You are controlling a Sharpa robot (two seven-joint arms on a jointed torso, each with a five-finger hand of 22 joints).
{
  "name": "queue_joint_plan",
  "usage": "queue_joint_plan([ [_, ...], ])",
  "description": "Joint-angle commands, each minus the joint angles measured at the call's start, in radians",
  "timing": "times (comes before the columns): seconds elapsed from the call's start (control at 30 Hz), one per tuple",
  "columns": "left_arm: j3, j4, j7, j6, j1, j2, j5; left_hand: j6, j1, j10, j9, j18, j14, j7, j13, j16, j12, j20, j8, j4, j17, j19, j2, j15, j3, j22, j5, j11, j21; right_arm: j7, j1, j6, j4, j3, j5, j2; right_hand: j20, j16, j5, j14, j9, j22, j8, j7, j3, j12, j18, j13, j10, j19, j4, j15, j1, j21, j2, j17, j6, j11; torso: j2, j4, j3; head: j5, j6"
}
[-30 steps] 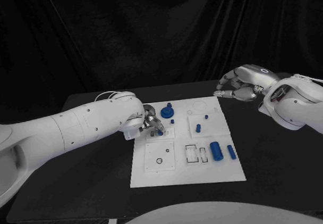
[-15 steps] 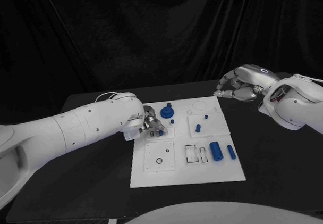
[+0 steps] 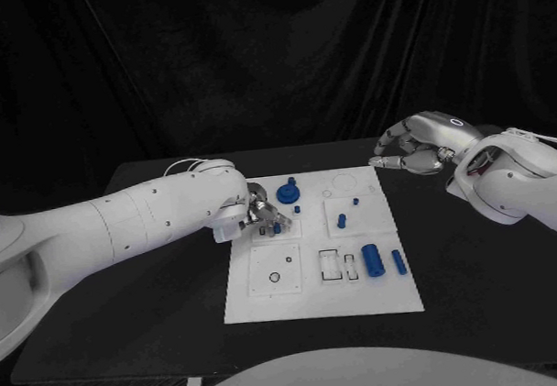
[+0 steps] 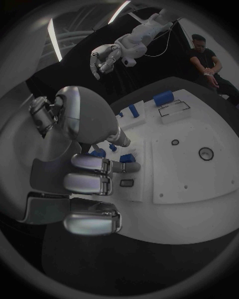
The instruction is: Assemble the parts on the task board
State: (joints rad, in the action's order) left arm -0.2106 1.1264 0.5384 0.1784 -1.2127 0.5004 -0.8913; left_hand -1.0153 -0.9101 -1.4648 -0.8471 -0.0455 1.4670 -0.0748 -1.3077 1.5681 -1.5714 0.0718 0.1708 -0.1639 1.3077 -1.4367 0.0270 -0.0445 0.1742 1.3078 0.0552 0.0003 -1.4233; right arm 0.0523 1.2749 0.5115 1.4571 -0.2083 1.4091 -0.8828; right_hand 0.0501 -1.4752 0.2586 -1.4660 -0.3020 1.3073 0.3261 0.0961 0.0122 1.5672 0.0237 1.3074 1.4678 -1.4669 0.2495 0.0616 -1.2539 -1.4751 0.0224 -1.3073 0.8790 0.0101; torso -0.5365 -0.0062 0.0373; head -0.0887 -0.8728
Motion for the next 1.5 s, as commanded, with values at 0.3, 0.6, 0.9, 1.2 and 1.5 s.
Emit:
queue_joint_plan([
  [0.3, -0.001, 0.057, -0.014, -0.072, -0.001, 0.046, -0.002, -0.006, 0.0, -0.106, -0.078, 0.004, 0.104, 0.016, -0.263, 0.003, 0.001, -0.006, 0.077, -0.04, 0.263, -0.018, 0.001, -0.005, -0.065, 0.199, -0.006, -0.007, -0.011, -0.014, -0.002, -0.004, -0.001, 0.001, 0.002, -0.004, 0.005, 0.006, -0.004, -0.061, 0.002, 0.227, -0.005, 0.0, 0.008, 0.004, 0.004, 0.263, 0.103, -0.056, 0.001, -0.008, 0.005, 0.004, 0.004, -0.01, 0.004, 0.005, 0.0, 0.0001, -0.0002, 0.002, 0.0],
  [0.6, -0.001, 0.124, -0.019, -0.107, -0.044, 0.104, -0.038, 0.014, -0.039, -0.106, -0.186, 0.006, 0.104, 0.03, -0.263, 0.003, 0.001, -0.018, 0.167, -0.064, 0.263, -0.025, 0.01, -0.017, -0.112, 0.204, -0.006, -0.02, -0.014, -0.009, -0.002, -0.001, -0.003, 0.001, 0.002, -0.004, 0.005, 0.006, -0.01, -0.061, 0.004, 0.227, -0.007, -0.001, 0.017, 0.004, 0.004, 0.263, 0.103, -0.056, 0.011, -0.007, 0.019, 0.004, 0.004, -0.011, 0.003, 0.004, 0.001, 0.0003, -0.0002, 0.001, 0.0],
  [0.9, -0.001, 0.155, -0.089, -0.163, -0.064, 0.139, -0.043, 0.019, -0.096, -0.106, -0.267, 0.01, 0.104, 0.044, -0.263, 0.003, 0.001, -0.028, 0.245, -0.06, 0.263, -0.039, 0.022, -0.027, -0.129, 0.212, 0.0, -0.032, -0.026, -0.007, -0.002, -0.001, -0.004, 0.001, 0.002, -0.004, 0.005, 0.006, -0.016, -0.061, 0.004, 0.227, -0.008, -0.001, 0.02, 0.004, 0.004, 0.263, 0.103, -0.056, 0.015, -0.007, 0.024, 0.004, 0.006, -0.011, 0.002, 0.004, 0.001, 0.0001, 0.0003, 0.002, 0.0],
  [1.2, -0.001, 0.089, -0.101, -0.146, -0.067, 0.128, -0.08, 0.048, -0.133, -0.106, -0.291, 0.011, 0.104, 0.043, -0.263, 0.003, 0.001, -0.03, 0.258, -0.052, 0.263, -0.043, 0.027, -0.028, -0.132, 0.216, 0.009, -0.032, -0.029, -0.007, -0.002, -0.007, -0.006, 0.001, 0.002, -0.003, 0.005, 0.005, -0.017, -0.061, 0.005, 0.228, -0.01, -0.001, 0.021, 0.004, 0.004, 0.263, 0.103, -0.057, 0.019, -0.007, 0.029, 0.003, 0.009, -0.013, 0.0, 0.003, 0.0, 0.0006, -0.0001, 0.001, 0.0],
  [1.5, -0.001, -0.035, -0.106, -0.125, -0.061, 0.078, -0.09, 0.062, -0.146, -0.106, -0.296, 0.011, 0.104, 0.04, -0.263, 0.003, 0.001, -0.029, 0.258, -0.046, 0.263, -0.042, 0.027, -0.027, -0.132, 0.216, 0.013, -0.03, -0.028, -0.007, -0.006, -0.013, -0.006, 0.001, 0.002, -0.002, 0.005, 0.005, -0.015, -0.061, 0.006, 0.227, -0.011, -0.001, 0.021, 0.004, 0.004, 0.263, 0.103, -0.056, 0.019, -0.007, 0.028, 0.004, 0.01, -0.012, -0.003, 0.003, -0.001, 0.0001, -0.0004, 0.002, 0.0],
])
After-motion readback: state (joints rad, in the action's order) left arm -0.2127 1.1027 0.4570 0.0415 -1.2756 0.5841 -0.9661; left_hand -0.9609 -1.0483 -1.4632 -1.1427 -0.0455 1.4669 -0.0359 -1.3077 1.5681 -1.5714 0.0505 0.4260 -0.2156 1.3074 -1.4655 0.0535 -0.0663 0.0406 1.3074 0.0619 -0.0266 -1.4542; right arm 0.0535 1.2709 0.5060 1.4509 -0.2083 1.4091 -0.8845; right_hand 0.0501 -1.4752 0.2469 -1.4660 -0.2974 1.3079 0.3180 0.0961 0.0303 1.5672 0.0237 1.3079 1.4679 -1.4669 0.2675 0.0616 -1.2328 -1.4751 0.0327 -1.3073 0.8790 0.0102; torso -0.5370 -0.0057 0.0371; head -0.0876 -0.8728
